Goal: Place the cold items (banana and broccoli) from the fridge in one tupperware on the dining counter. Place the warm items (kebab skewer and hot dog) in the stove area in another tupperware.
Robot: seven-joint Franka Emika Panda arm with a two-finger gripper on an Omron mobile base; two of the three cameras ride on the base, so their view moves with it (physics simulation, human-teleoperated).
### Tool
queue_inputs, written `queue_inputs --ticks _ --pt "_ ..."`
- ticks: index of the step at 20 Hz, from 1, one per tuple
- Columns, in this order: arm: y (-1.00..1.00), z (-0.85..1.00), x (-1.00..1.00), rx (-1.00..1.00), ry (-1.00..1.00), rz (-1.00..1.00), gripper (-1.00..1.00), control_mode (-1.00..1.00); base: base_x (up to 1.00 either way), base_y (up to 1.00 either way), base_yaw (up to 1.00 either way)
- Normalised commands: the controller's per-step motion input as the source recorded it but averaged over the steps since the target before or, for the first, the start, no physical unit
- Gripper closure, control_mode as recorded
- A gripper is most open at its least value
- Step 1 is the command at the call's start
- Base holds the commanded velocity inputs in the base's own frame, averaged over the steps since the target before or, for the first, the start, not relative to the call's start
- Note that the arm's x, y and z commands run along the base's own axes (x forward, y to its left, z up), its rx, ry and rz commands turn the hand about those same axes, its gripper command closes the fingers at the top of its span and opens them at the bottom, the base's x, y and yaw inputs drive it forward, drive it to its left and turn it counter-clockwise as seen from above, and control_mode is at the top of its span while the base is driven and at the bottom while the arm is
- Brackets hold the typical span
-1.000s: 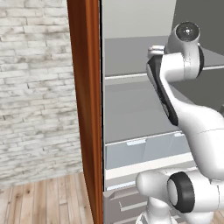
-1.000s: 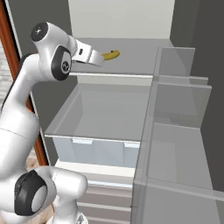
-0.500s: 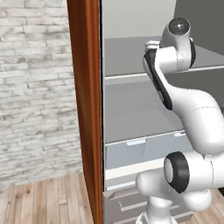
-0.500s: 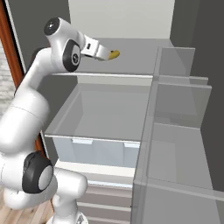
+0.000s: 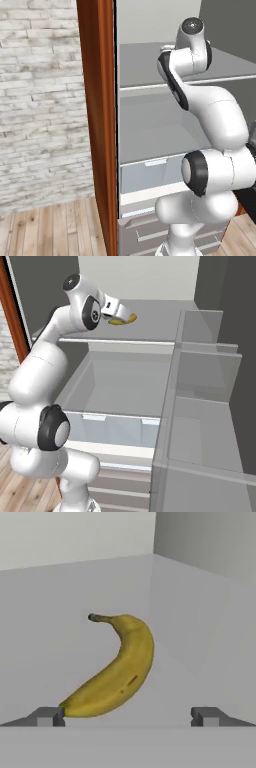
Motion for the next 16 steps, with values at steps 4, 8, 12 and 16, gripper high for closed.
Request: queue_inputs --ticks 4,8,12,16 --pt "-0.02 -0.1 0.54 0.0 0.06 -0.02 -1.0 -1.0 0.0 0.0 0.0" --pt "-0.07 -0.11 0.52 0.0 0.0 0.0 -1.0 -1.0 0.0 0.0 0.0" --pt "-0.21 -0.17 0.15 0.0 0.0 -0.04 -1.0 -1.0 0.0 0.0 0.0" --pt "-0.28 -0.15 0.0 0.0 0.0 -0.08 -1.0 -1.0 0.0 0.0 0.0"
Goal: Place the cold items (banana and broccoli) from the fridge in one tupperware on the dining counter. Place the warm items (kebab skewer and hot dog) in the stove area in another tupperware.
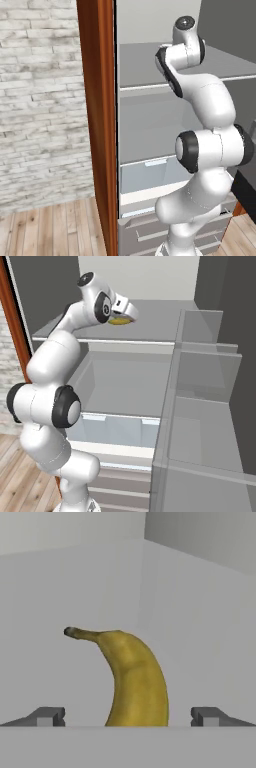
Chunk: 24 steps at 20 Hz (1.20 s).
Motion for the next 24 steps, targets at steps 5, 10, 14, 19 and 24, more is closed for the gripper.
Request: queue_inputs --ticks 5,10,14,19,24 --pt "-0.16 -0.16 0.11 0.0 0.03 -0.04 -1.0 -1.0 0.0 0.0 0.0" --pt "-0.05 -0.25 0.18 0.0 0.05 0.0 1.0 -1.0 0.0 0.0 0.0" --pt "-0.04 -0.22 0.01 0.0 0.06 0.0 1.0 -1.0 0.0 0.0 0.0" --pt "0.0 -0.12 -0.21 0.0 -0.05 0.0 1.0 -1.0 0.0 0.0 0.0" --pt "0.01 -0.19 -0.81 0.0 -0.4 0.0 1.0 -1.0 0.0 0.0 0.0"
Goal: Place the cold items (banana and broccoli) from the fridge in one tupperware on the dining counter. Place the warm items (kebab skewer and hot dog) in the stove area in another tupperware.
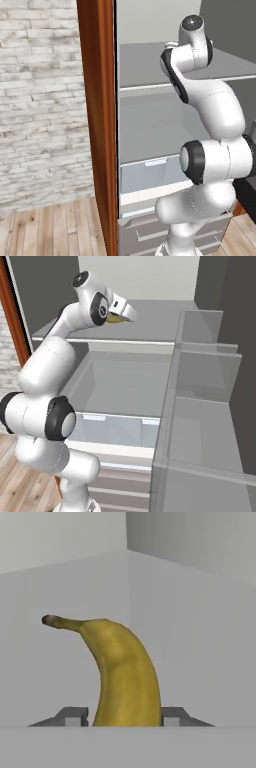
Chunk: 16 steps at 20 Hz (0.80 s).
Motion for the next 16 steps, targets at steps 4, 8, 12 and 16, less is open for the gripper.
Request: queue_inputs --ticks 4,8,12,16 --pt "0.03 -0.08 -0.92 0.0 -0.39 0.01 1.0 -1.0 0.0 0.0 0.0" --pt "0.07 0.2 -0.79 0.01 -0.03 0.0 1.0 -1.0 0.0 0.0 0.0" --pt "0.18 0.48 -0.58 0.0 0.11 0.0 1.0 -1.0 0.0 0.0 0.0" --pt "0.24 0.49 -0.51 0.0 0.22 0.0 1.0 -1.0 0.0 0.0 0.0"
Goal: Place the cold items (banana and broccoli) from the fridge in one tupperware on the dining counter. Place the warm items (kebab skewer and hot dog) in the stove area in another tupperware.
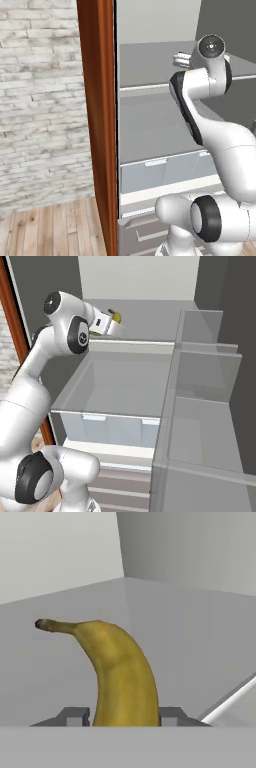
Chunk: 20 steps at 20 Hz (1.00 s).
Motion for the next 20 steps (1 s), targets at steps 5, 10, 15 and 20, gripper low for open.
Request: queue_inputs --ticks 5,10,15,20 --pt "0.22 0.3 -0.64 0.0 0.09 0.0 1.0 -1.0 0.0 0.0 0.0" --pt "0.13 0.0 -0.87 0.0 0.0 0.0 1.0 -1.0 0.0 0.0 0.0" --pt "0.09 -0.09 -0.84 0.0 0.0 0.01 1.0 -1.0 0.0 0.0 0.0" --pt "0.04 -0.24 -0.88 0.0 0.0 0.01 1.0 -1.0 0.0 0.0 0.0"
